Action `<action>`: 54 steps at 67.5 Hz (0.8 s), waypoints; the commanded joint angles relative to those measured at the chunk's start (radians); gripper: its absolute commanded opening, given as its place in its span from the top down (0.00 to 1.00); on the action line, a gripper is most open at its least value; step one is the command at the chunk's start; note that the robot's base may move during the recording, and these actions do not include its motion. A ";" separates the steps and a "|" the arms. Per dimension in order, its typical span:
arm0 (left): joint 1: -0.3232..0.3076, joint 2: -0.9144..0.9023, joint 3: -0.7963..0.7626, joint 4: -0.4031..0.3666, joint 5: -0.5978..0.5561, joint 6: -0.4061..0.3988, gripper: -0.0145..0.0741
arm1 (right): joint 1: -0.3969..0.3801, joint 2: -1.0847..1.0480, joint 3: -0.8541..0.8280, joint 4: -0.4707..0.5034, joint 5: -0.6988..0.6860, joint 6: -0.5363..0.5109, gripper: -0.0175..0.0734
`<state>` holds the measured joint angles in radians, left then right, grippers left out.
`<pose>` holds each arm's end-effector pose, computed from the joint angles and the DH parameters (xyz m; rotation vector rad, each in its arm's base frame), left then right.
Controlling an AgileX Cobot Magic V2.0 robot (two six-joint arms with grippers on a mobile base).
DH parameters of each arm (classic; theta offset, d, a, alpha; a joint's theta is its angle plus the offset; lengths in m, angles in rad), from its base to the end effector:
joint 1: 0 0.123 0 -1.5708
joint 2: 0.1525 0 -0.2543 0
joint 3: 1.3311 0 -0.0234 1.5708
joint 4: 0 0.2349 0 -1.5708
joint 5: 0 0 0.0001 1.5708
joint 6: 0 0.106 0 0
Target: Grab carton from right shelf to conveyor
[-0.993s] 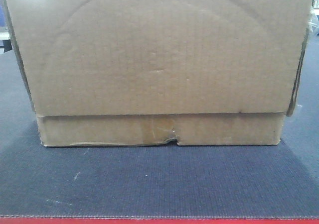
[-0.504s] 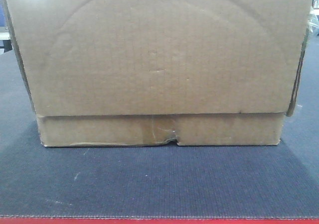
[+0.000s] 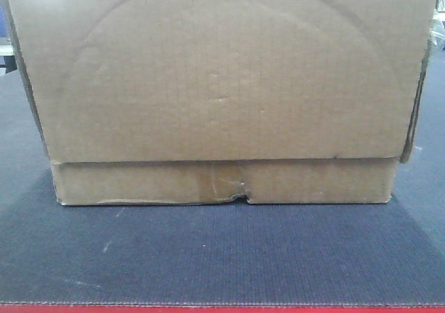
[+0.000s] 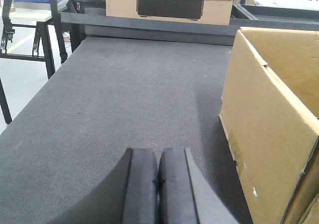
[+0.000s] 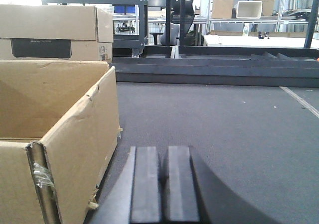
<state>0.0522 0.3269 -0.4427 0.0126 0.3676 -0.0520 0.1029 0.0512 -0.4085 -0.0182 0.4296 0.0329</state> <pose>0.1041 0.0059 0.2931 -0.0835 1.7334 0.0127 0.0587 0.0053 0.2981 -0.0614 1.5553 0.0883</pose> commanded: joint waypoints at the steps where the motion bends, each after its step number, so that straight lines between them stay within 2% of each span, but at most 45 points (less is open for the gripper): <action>1: -0.001 -0.007 0.002 0.002 -0.019 0.006 0.84 | -0.003 -0.004 0.002 -0.012 -0.027 -0.009 0.88; 26: -0.001 -0.009 0.004 0.002 -0.019 0.006 0.84 | -0.003 -0.004 0.002 -0.012 -0.027 -0.009 0.88; 37: -0.001 -0.123 0.077 0.002 -0.029 0.006 0.84 | -0.003 -0.004 0.002 -0.012 -0.027 -0.009 0.88; 54: -0.001 -0.327 0.331 0.002 -0.217 0.006 0.84 | -0.003 -0.004 0.002 -0.012 -0.027 -0.009 0.88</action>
<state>0.0522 0.0366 -0.1770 0.0126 0.2397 -0.0520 0.1029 0.0512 -0.4085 -0.0182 0.4296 0.0329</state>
